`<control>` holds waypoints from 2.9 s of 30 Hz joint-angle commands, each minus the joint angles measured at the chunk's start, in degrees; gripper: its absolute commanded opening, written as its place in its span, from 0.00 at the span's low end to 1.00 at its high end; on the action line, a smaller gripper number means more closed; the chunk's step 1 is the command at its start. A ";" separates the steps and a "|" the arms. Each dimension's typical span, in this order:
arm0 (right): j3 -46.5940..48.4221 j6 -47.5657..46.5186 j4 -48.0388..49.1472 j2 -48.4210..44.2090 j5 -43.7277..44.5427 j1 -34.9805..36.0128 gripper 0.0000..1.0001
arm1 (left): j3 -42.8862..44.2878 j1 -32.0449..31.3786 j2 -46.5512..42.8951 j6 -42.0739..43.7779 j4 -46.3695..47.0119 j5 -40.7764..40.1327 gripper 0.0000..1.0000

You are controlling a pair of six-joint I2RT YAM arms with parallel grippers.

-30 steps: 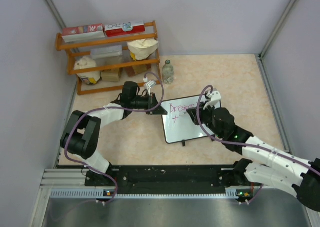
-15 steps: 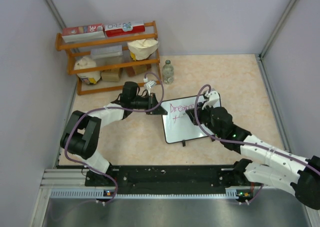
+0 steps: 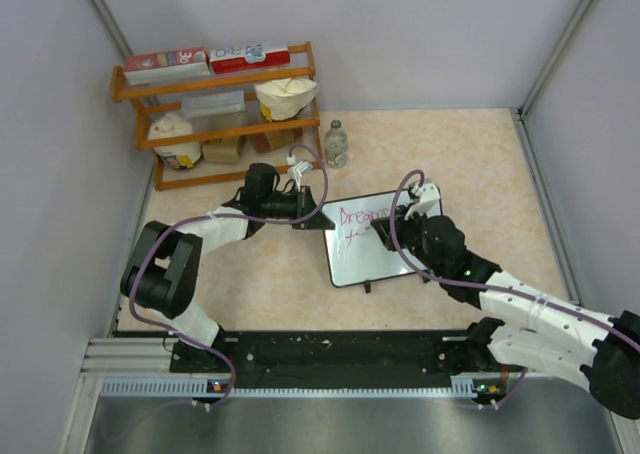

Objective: Write a sentence on the whiteboard

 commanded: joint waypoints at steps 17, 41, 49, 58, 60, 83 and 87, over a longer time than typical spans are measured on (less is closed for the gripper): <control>-1.46 0.95 0.84 -3.15 -0.45 -0.63 0.00 | 0.97 0.47 0.17 2.83 -1.58 -7.68 0.00; 2.41 1.04 4.79 -0.52 -1.68 -3.00 0.00 | 1.15 0.47 0.35 2.92 -1.84 -7.68 0.00; 1.62 1.57 5.68 0.80 -1.24 -3.18 0.00 | 1.24 0.47 0.26 3.01 -1.93 -7.68 0.00; 0.83 1.83 3.13 -2.71 -1.33 -3.27 0.00 | 1.24 0.47 0.18 3.10 -2.01 -7.76 0.00; 0.65 1.92 2.43 -4.20 -1.24 -3.35 0.00 | 1.24 0.47 0.26 3.01 -1.84 -7.76 0.00; -1.72 2.18 0.93 -2.19 -0.98 -3.88 0.00 | 1.15 0.47 0.18 2.83 -1.75 -7.59 0.00; -1.72 2.18 0.58 -2.27 -1.59 -3.97 0.00 | 1.15 0.47 0.35 2.83 -1.75 -7.50 0.00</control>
